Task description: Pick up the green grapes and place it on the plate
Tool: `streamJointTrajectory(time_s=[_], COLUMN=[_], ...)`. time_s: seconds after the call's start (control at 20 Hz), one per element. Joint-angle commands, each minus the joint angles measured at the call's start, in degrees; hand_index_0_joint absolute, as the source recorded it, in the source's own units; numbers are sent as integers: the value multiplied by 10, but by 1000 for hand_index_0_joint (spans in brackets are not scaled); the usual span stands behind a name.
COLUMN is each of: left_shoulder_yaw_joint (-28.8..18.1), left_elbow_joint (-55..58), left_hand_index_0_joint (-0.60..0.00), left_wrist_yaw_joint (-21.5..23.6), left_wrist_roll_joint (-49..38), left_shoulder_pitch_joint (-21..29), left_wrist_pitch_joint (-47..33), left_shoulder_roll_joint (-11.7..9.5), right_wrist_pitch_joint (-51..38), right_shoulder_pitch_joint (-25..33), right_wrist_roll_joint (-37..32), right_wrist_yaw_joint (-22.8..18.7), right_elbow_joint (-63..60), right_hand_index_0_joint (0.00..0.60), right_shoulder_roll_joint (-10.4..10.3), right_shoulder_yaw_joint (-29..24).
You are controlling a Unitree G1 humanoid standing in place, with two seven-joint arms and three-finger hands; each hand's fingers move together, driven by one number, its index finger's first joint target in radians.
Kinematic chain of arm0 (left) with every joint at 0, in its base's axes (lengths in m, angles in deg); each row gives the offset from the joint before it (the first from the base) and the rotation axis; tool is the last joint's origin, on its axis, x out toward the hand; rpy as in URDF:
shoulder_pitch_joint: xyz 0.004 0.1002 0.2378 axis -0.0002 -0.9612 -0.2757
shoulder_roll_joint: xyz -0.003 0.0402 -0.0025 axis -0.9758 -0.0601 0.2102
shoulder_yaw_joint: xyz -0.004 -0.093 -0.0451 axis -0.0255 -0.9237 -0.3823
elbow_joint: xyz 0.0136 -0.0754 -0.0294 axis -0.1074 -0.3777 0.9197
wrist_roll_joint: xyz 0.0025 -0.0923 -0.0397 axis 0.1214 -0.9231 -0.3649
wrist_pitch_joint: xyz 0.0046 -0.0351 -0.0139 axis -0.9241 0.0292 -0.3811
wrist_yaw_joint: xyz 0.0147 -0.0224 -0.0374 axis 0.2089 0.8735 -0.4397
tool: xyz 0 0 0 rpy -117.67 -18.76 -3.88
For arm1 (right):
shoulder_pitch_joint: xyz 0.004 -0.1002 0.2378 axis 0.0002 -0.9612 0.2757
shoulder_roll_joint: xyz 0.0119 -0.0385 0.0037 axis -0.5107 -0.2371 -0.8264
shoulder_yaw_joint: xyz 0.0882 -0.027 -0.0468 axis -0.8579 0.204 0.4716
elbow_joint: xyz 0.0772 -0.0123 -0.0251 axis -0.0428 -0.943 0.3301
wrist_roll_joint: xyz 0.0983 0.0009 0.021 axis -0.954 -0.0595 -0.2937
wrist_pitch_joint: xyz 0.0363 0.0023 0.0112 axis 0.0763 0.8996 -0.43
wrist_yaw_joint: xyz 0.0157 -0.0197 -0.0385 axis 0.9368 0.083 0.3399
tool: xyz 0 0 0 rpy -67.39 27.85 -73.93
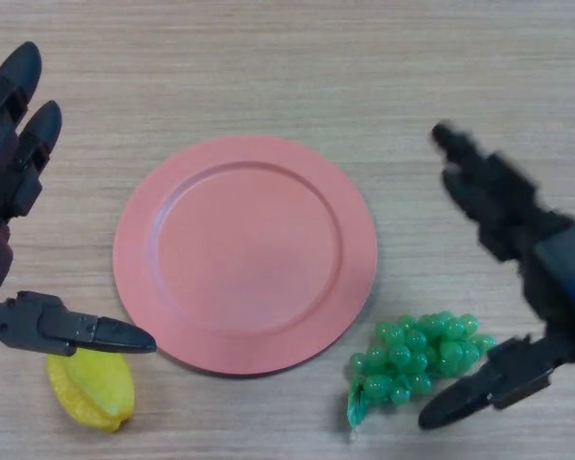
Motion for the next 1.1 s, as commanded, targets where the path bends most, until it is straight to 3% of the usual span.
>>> streamJointTrajectory(time_s=[0.05, 0.4, 0.65, 0.75, 0.8, 0.85, 0.9, 1.1], left_shoulder_yaw_joint=[-32, -38, -40, -41, -41, -42, -49, -49], left_elbow_joint=[26, 19, 8, 6, 6, 5, 2, -6], left_hand_index_0_joint=[0, 0, 0, 0, 0, 0, 0, 0], left_wrist_yaw_joint=[18, 20, 24, 25, 26, 26, 26, 32], left_wrist_roll_joint=[0, -19, -18, -18, -18, -17, -20, -9], left_shoulder_pitch_joint=[8, 16, 14, 13, 12, 11, 8, 0], left_wrist_pitch_joint=[-91, -82, -93, -95, -96, -97, -101, -120], left_shoulder_roll_joint=[-15, -22, -21, -21, -20, -20, -19, -13], right_wrist_pitch_joint=[-122, -316, -382, -394, -408, -421, -454, -483], right_shoulder_pitch_joint=[12, 50, 81, 87, 92, 97, 111, 121], right_wrist_roll_joint=[26, 115, 94, 91, 92, 95, 117, 164], right_wrist_yaw_joint=[-3, -52, -86, -95, -107, -121, -159, -183], right_elbow_joint=[-9, -233, -356, -378, -399, -420, -473, -521], right_hand_index_0_joint=[0, 0, 0, 200, 350, 450, 592, 600], right_shoulder_roll_joint=[11, 14, 17, 17, 17, 18, 22, 31], right_shoulder_yaw_joint=[-15, -9, -22, -23, -24, -26, -28, -26])
